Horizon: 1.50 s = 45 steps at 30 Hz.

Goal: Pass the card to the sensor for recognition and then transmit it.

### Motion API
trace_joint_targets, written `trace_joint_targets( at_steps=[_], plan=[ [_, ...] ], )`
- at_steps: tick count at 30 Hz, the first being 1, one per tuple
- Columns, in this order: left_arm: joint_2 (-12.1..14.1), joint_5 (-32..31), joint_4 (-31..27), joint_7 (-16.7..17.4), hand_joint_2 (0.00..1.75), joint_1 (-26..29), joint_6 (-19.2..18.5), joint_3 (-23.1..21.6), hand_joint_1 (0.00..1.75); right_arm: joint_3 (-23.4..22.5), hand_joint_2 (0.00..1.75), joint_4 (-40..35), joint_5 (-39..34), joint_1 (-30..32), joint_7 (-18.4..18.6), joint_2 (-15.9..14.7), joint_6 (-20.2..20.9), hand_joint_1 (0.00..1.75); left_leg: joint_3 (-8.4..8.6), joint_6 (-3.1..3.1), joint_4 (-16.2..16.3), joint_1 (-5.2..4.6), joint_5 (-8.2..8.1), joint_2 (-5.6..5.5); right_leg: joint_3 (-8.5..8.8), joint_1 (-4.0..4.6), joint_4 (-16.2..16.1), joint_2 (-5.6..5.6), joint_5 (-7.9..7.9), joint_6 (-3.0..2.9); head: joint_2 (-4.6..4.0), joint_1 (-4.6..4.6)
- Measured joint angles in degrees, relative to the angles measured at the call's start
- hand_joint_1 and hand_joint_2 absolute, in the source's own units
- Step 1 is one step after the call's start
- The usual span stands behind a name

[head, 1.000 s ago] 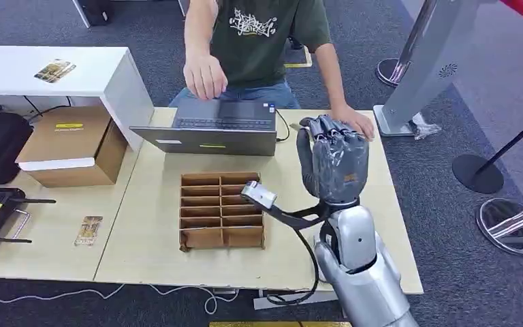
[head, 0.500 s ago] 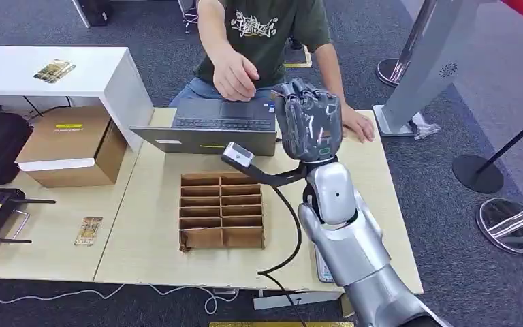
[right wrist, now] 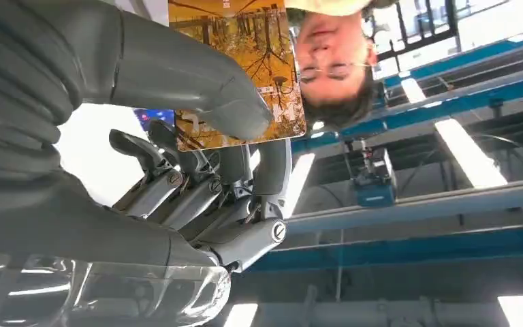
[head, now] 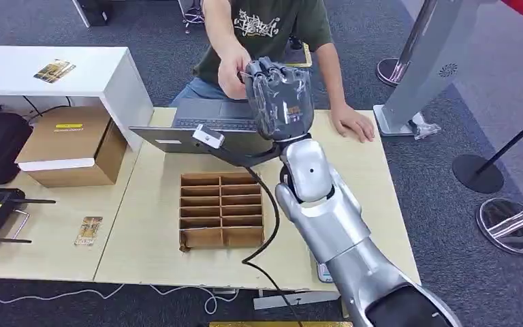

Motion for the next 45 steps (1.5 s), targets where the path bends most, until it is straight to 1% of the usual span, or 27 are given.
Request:
trace_joint_targets(
  at_steps=[8,15,16,17,18,19,34,40,45],
  plan=[
    [0.0,0.8,0.0,0.1,0.0,0.0,0.0,-0.1,0.0,1.2,1.75,3.4,-0.5,-2.6,0.2,1.6,-0.7,1.75,0.0,0.0,0.0,0.0,0.0,0.0,0.0,0.0,0.0,0.0,0.0,0.0,0.0,0.0],
    [0.0,1.3,0.0,0.1,0.0,0.0,0.3,-0.1,0.0,1.5,1.75,5.3,-0.9,-3.2,0.2,2.4,-0.8,1.75,-0.02,0.0,0.0,0.0,0.0,-0.02,0.0,0.0,0.0,0.0,0.0,0.0,0.0,0.0],
    [0.0,1.4,0.0,0.1,0.0,0.0,0.3,-0.1,0.0,1.6,1.75,5.5,-0.9,-3.3,0.2,2.4,-0.8,0.84,-0.02,0.0,0.0,0.0,0.0,-0.03,0.0,0.0,0.0,-0.01,0.0,0.0,0.0,0.0],
    [0.0,1.4,0.0,0.1,0.0,0.0,0.3,-0.2,0.0,1.7,1.75,5.7,-0.9,-3.3,0.3,2.4,-0.9,0.84,-0.02,0.0,0.0,0.0,0.0,-0.03,-0.01,0.0,0.0,-0.01,0.0,0.0,0.0,0.0],
    [0.0,1.4,0.0,0.1,0.0,0.0,0.4,-0.2,0.0,1.7,1.75,5.9,-1.0,-3.4,0.5,2.4,-1.0,0.07,-0.02,0.0,0.0,0.0,0.0,-0.03,-0.01,0.0,0.0,-0.01,0.0,0.0,0.0,0.0],
    [0.0,1.4,0.0,0.1,0.0,0.1,0.4,-0.4,0.0,1.7,1.75,6.1,-1.2,-3.4,0.8,2.4,-1.1,0.0,-0.02,0.0,0.0,0.0,0.0,-0.03,-0.01,0.0,0.0,-0.01,0.0,0.0,0.0,0.0],
    [0.3,1.4,0.0,0.0,0.0,0.3,0.4,-1.9,0.0,1.7,1.75,6.8,-2.7,-3.0,1.1,2.3,-3.2,0.0,0.02,-0.02,0.0,0.02,0.01,0.0,-0.02,0.01,0.0,0.01,0.03,-0.05,0.0,0.0],
    [0.4,2.7,0.0,0.1,0.0,0.4,0.9,-2.0,0.0,1.7,1.75,4.2,-4.6,0.3,1.0,1.9,-4.5,0.0,0.01,-0.02,0.0,0.02,0.01,0.0,-0.03,0.02,0.0,0.01,0.02,-0.05,0.0,0.0],
    [1.0,4.0,0.0,-0.5,0.0,0.9,1.5,-2.2,0.0,1.6,1.75,-1.3,-6.4,5.4,1.4,1.2,-4.4,0.0,0.0,-0.02,0.0,0.02,0.0,0.0,-0.05,0.02,0.0,0.0,0.02,-0.05,0.0,0.02]
  ],
)
